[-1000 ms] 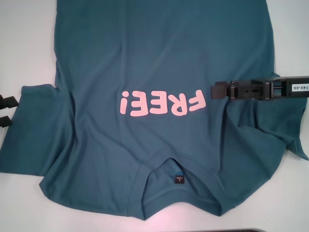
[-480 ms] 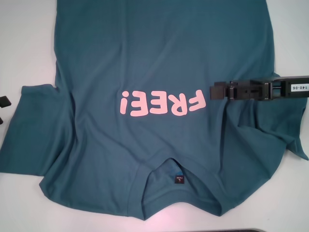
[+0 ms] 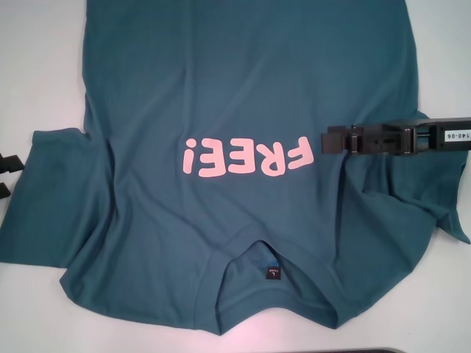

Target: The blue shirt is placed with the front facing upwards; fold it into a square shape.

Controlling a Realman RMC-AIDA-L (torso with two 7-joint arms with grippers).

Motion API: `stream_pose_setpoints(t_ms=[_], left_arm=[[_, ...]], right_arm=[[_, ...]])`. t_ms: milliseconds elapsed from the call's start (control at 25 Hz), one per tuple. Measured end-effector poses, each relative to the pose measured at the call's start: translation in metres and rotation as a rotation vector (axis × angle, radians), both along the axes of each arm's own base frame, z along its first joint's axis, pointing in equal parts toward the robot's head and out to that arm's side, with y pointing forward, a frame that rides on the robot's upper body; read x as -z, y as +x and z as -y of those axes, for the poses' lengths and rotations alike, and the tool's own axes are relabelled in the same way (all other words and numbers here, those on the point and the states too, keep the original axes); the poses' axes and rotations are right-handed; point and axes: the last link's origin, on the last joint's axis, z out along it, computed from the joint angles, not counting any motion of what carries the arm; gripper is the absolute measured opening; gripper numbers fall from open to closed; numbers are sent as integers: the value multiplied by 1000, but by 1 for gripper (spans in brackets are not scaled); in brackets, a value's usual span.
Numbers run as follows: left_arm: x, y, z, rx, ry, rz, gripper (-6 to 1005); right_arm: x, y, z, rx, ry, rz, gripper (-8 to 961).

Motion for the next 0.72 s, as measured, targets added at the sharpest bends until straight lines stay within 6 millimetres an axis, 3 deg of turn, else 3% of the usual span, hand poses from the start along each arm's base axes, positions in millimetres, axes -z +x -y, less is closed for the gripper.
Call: stream_pose_setpoints(t_ms=[720], left_arm=[[14,7,-4,29,-58,-19,717]], right_arm=[[0,1,1,0,0,0,894]])
